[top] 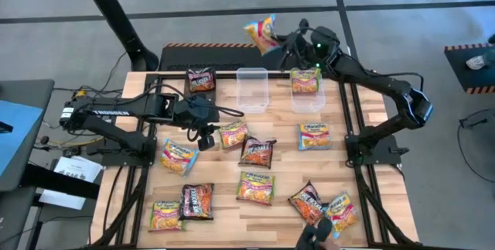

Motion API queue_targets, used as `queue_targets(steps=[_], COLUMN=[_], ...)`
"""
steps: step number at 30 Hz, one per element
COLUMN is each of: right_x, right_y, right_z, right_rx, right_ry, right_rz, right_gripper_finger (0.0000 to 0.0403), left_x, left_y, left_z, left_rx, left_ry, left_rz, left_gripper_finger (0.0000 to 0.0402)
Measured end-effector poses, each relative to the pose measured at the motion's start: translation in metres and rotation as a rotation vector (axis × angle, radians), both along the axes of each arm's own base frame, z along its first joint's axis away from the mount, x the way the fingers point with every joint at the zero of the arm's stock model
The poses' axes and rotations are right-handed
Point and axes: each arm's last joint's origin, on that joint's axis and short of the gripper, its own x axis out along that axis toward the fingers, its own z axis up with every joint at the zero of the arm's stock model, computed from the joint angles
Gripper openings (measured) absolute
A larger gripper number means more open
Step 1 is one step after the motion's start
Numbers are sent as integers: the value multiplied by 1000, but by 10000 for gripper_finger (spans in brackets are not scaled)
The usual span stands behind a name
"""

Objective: Sort Maruchan noodles
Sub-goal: Put the bottom middle blue noodle pack into the left transparent bin

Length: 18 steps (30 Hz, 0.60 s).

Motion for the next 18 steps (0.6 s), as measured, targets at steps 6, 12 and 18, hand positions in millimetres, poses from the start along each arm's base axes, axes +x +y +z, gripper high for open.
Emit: queue_targets(steps=[6,12,18], right_x=[-9,9,37], right_y=[-11,-29,-49], right_z=[13,33,22], right_rx=[-60,-50,25], right_ry=[-40,26,191], right_rz=[-40,-40,-20], right_gripper_finger=[9,9,9], left_x=[0,0,0], left_y=[0,0,0], left_z=[0,0,0], left_rx=[1,1,1], left_ry=[1,2,3], left_rz=[-1,-2,-2], left_gripper_finger=[96,96,96])
